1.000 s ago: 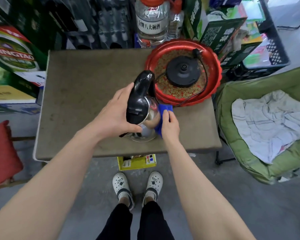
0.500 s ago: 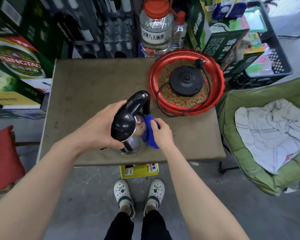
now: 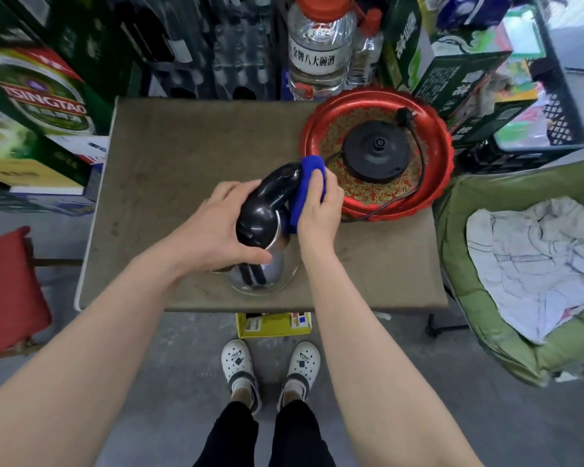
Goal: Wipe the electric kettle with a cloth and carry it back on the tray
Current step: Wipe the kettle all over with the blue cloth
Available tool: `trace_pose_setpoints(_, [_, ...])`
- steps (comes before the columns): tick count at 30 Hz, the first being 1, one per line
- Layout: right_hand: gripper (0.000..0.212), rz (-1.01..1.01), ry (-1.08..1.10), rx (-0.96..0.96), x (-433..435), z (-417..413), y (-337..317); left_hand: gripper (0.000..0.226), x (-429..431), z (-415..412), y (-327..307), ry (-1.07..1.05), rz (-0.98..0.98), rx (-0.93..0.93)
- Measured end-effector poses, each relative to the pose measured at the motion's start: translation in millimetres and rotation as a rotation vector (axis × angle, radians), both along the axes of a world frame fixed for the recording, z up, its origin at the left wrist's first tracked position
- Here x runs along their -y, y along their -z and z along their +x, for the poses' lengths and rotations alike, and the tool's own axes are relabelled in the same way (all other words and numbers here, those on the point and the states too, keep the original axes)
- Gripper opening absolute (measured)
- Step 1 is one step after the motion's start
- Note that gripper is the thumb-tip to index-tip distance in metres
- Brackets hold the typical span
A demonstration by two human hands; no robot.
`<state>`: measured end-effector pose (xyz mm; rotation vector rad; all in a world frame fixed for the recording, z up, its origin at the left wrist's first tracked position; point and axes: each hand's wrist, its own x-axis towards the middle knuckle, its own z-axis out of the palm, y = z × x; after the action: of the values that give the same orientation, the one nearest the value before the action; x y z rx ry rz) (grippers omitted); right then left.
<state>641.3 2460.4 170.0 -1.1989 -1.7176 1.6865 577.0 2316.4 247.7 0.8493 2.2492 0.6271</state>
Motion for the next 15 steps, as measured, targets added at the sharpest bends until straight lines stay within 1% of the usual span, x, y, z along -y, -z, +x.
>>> trace_pose_setpoints(2, [0.035,-0.105,-0.004,0.134,-4.1,0.0,19.7,0.113,0.9,1.5,-0.3,0.006,0.000,-0.002])
trace_pose_setpoints(5, [0.031,-0.226,-0.099,0.346,6.1,30.6,51.0,0.115,4.3,8.3,0.9,0.001,0.000,0.005])
trace_pose_setpoints(9, [0.031,-0.377,-0.187,0.462,21.3,68.6,61.1,0.118,6.6,11.7,1.1,-0.015,0.010,0.001])
trace_pose_setpoints(10, [0.029,-0.376,-0.188,0.459,23.0,70.6,57.7,0.119,7.0,11.9,1.0,-0.019,0.010,-0.003])
trace_pose_setpoints(11, [0.026,-0.341,-0.178,0.415,23.9,71.1,53.1,0.119,7.6,12.1,1.2,-0.022,0.010,-0.007])
trace_pose_setpoints(13, [0.024,-0.202,-0.173,0.239,20.5,65.0,41.1,0.118,7.8,11.5,2.9,-0.026,0.022,-0.017])
trace_pose_setpoints(14, [0.027,-0.130,-0.195,0.165,16.9,58.3,35.5,0.117,7.9,11.6,3.8,-0.027,0.030,-0.025])
trace_pose_setpoints(15, [0.030,-0.083,-0.225,0.136,13.0,50.3,33.1,0.117,7.8,11.8,4.6,-0.027,0.035,-0.036])
